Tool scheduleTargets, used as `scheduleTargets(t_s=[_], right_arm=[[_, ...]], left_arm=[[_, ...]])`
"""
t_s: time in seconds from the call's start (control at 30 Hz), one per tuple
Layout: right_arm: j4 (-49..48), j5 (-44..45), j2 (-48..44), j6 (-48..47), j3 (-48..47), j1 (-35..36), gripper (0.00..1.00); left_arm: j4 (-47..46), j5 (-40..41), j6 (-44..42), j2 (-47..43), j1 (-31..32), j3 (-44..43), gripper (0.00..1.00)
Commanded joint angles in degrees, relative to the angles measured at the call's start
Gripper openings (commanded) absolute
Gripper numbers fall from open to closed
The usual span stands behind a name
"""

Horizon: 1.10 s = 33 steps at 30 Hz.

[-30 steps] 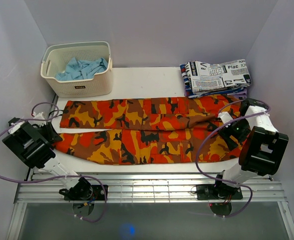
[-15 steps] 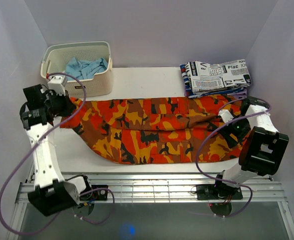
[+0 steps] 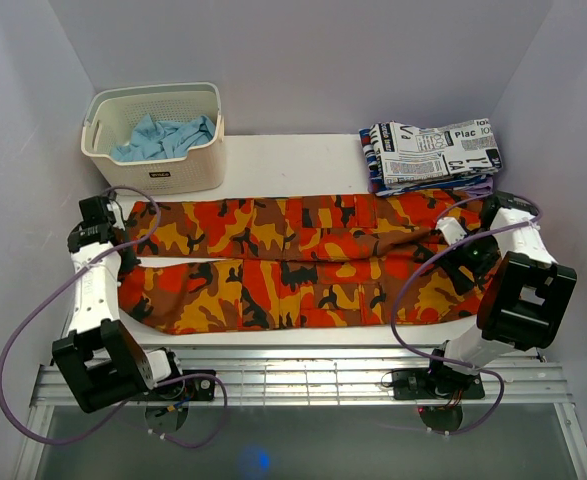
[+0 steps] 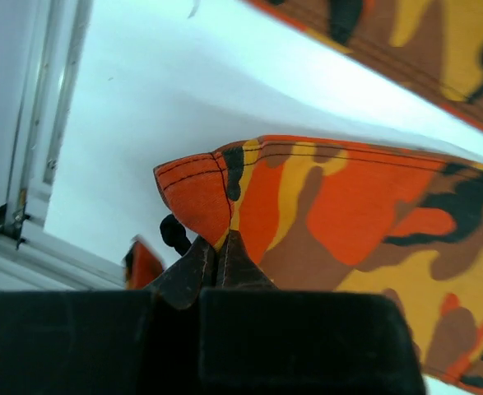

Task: Fold and stack the trousers
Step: Flatten the trousers out

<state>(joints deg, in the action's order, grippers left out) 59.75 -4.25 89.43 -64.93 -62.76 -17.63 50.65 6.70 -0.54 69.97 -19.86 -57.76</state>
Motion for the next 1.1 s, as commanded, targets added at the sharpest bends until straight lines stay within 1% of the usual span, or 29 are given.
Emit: scheduleTargets(t_s=[0.0,0.1,0.23,0.27,0.33,0.37,0.47,0.5,0.57,0.6,0.63,0.67,0.7,0.73,0.77,0.8,0.87,0.9,0.97,1.03,1.07], right_arm=[[2.30,-0.23,0.48,-3.37,-3.24,-0.13,0.82],[2.48,0.12,0.40,-3.36,-2.81,-0.13,0.82],[1.87,0.56,0.04,-3.54,-1.23,-0.04,0.82],[1.60,0.91,0.13,-3.63,-0.96,-0.13,0.81],[1.25,1.44,-0.30,-3.72,0.44,-0.13,0.79],[0.90,1.70,-0.48,-3.80,1.06,-0.13,0.79],[-0.33,2.05,-1.18,-3.81,3.25,-0.13,0.75],[-0.68,2.14,-1.19,-3.72,3.70,-0.13,0.73],[-1.47,2.40,-1.19,-3.45,5.45,-0.13,0.71],[-1.91,2.67,-1.27,-3.28,6.07,-0.13,0.69],[-2.87,2.93,-1.36,-3.10,6.77,-0.13,0.67],[-3.58,3.28,-1.36,-2.93,8.52,-0.04,0.66],[-4.37,4.24,-1.36,-2.84,9.75,-0.13,0.61],[-6.72,6.51,-1.10,-3.01,11.07,-0.30,0.59],[-8.05,7.67,-0.92,-2.93,12.39,-0.56,0.58],[-10.42,9.68,-0.31,-2.93,14.84,-1.17,0.55],[-10.96,10.84,0.57,-2.84,16.18,-2.06,0.51],[-10.71,10.84,0.92,-2.66,16.70,-2.49,0.49],[-10.35,10.93,0.31,-3.01,17.58,-3.20,0.46],[-9.92,11.28,-1.79,-4.06,19.59,-3.38,0.44],[-8.69,11.20,-2.50,-4.50,20.22,-3.38,0.43]], left_arm=[[-6.96,10.17,0.71,0.59,-1.41,1.77,0.01],[-13.28,12.63,-4.03,4.11,-4.31,3.17,0.03],[-17.86,12.64,-8.95,10.61,-9.31,3.09,0.12],[-18.22,11.59,-10.61,13.14,-10.80,2.04,0.18],[-18.48,10.62,-12.03,15.09,-12.13,0.46,0.25],[-18.22,9.57,-12.73,16.41,-13.18,-1.37,0.37],[-16.47,5.62,-15.19,16.86,-13.45,-4.02,0.57],[-15.59,3.43,-15.89,16.16,-13.45,-5.77,0.68],[-13.92,-2.80,-17.82,14.58,-13.37,-6.84,0.76],[-12.78,-6.23,-19.75,12.66,-13.45,-7.28,0.78],[-11.21,-12.00,-21.07,11.51,-13.45,-7.02,0.79],[-11.02,-13.63,-21.69,10.37,-13.45,-6.50,0.79],[-8.93,-16.17,-22.74,8.88,-13.45,-5.97,0.80],[-7.95,-20.19,-23.89,8.34,-13.45,-5.53,0.80],[-7.50,-21.02,-24.25,7.99,-13.37,-4.92,0.80],[-6.37,-22.07,-24.42,7.90,-13.37,-3.86,0.77],[-5.04,-25.58,-25.30,8.33,-13.37,-2.89,0.74],[-4.69,-26.55,-25.57,8.60,-13.37,-2.28,0.73],[-3.55,-29.79,-26.79,9.47,-13.28,-0.61,0.69],[-4.07,-30.52,-27.94,10.26,-13.28,0.62,0.68],[-4.59,-30.43,-28.03,11.49,-13.19,1.76,0.65]])
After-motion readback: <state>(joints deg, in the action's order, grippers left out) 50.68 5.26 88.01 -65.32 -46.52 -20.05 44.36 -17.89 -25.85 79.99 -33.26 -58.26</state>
